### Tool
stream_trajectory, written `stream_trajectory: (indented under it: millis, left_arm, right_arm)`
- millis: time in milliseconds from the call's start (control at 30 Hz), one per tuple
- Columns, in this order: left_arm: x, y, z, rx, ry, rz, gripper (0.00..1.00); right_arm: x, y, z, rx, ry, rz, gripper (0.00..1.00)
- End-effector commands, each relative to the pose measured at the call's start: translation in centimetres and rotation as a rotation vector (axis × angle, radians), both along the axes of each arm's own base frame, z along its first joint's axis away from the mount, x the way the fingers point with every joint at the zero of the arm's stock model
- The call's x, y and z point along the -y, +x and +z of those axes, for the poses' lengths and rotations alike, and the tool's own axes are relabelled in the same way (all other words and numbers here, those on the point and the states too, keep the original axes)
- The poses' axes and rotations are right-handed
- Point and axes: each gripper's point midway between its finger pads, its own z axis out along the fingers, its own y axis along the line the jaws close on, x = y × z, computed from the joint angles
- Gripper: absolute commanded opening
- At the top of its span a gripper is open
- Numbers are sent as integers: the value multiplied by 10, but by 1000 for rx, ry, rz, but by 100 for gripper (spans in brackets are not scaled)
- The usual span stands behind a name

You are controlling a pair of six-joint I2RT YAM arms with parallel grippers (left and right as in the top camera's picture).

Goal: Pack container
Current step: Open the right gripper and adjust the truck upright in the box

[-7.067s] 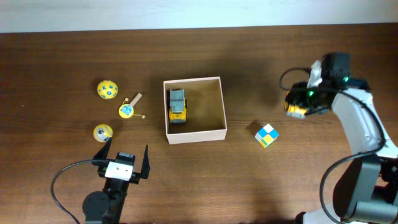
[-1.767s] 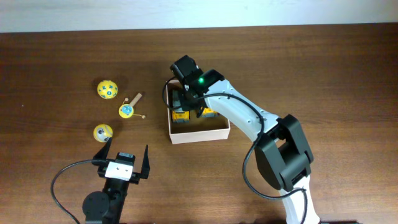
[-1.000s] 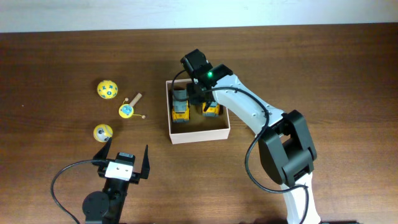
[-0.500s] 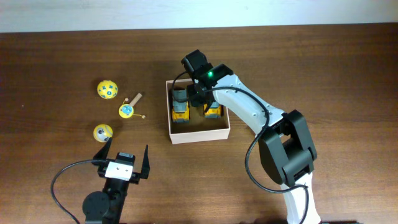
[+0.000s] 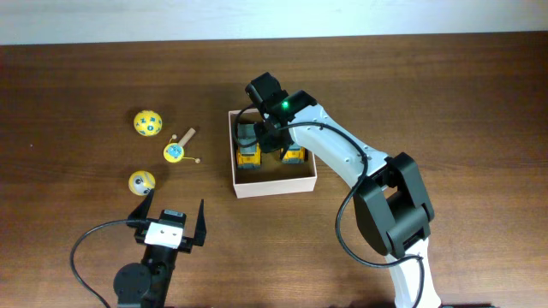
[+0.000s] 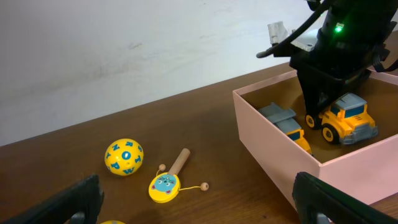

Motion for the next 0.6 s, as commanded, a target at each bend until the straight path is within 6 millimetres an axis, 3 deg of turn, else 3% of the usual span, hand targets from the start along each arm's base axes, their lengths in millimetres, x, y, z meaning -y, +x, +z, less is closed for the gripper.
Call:
stream_trajectory:
  millis: [0, 267, 567]
  left_arm:
    - [-2, 1, -3, -4, 16, 9, 99]
    - [-2, 1, -3, -4, 16, 9, 99]
    - [-2, 1, -3, -4, 16, 9, 99]
  right_arm:
    - [2, 2, 0, 13, -33, 23, 8]
    - [8, 5, 0, 22, -58, 29, 8]
    - [29, 9, -2, -2, -81, 20, 8]
